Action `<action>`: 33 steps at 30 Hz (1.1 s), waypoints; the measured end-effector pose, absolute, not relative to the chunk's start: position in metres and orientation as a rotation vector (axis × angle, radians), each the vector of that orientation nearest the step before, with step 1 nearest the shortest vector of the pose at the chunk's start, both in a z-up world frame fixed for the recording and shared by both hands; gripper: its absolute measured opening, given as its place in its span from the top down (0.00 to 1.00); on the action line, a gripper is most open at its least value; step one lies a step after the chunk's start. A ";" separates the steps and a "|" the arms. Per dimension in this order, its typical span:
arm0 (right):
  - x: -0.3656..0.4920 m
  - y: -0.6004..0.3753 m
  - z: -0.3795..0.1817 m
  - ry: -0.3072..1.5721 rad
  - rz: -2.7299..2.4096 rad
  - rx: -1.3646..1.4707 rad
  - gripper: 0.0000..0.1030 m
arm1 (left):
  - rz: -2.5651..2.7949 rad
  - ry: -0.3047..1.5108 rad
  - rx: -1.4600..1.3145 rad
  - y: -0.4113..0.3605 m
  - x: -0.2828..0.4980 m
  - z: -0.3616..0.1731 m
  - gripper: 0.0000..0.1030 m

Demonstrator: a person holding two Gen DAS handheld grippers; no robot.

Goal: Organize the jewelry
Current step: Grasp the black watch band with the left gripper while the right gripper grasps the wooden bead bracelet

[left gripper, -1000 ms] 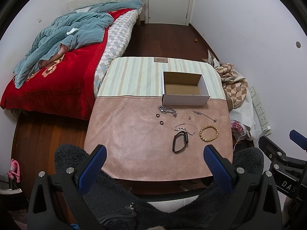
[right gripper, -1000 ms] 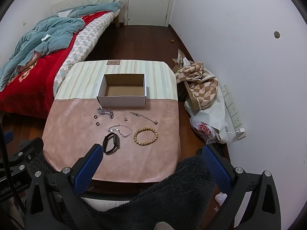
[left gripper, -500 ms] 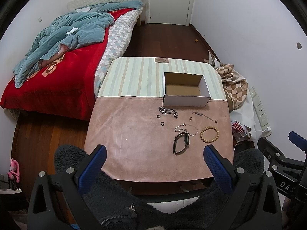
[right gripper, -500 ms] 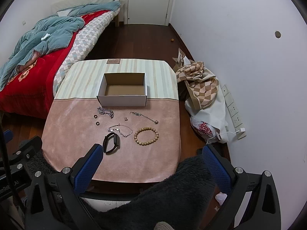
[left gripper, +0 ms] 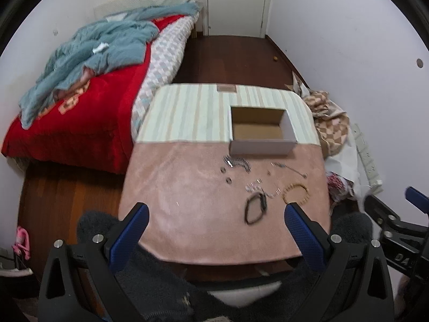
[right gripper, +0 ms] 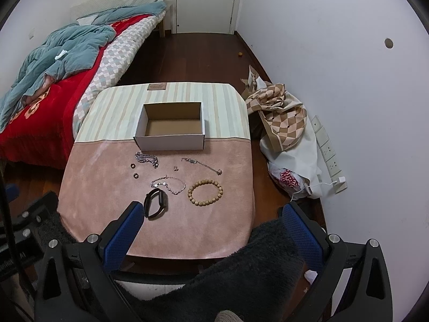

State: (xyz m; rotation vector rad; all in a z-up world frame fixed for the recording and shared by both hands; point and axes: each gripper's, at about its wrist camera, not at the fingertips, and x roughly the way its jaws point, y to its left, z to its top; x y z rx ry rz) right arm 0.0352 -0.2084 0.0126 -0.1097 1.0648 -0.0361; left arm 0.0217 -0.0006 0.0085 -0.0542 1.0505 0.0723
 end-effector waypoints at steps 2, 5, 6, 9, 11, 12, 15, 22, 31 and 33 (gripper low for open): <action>0.047 -0.216 0.007 1.068 -0.051 -0.086 0.00 | 0.072 1.052 -0.041 -0.002 0.040 0.002 0.00; 0.071 -0.230 -0.009 1.093 -0.082 -0.038 0.00 | 0.082 1.062 -0.017 -0.005 0.066 -0.018 0.00; 0.081 -0.235 -0.018 1.110 -0.095 -0.028 0.00 | 0.090 1.072 -0.002 -0.007 0.073 -0.026 0.00; 0.107 -0.248 -0.050 1.165 -0.124 -0.011 0.00 | 0.084 1.129 0.029 -0.014 0.095 -0.065 0.00; 0.121 -0.253 -0.078 1.217 -0.146 -0.019 0.00 | 0.091 1.187 0.042 -0.017 0.107 -0.096 0.00; 0.126 -0.256 -0.093 1.241 -0.145 -0.016 0.00 | 0.088 1.202 0.040 -0.018 0.109 -0.106 0.00; 0.139 -0.261 -0.134 1.322 -0.147 -0.025 0.00 | 0.088 1.285 0.038 -0.022 0.117 -0.148 0.00; 0.149 -0.272 -0.197 1.430 -0.150 -0.033 0.15 | 0.012 1.395 0.038 -0.036 0.119 -0.214 0.01; 0.165 -0.286 -0.236 1.498 -0.145 0.047 0.26 | -0.076 1.420 0.025 -0.056 0.130 -0.240 0.21; 0.168 -0.286 -0.242 1.503 -0.145 0.051 0.26 | -0.089 1.428 0.024 -0.058 0.132 -0.246 0.36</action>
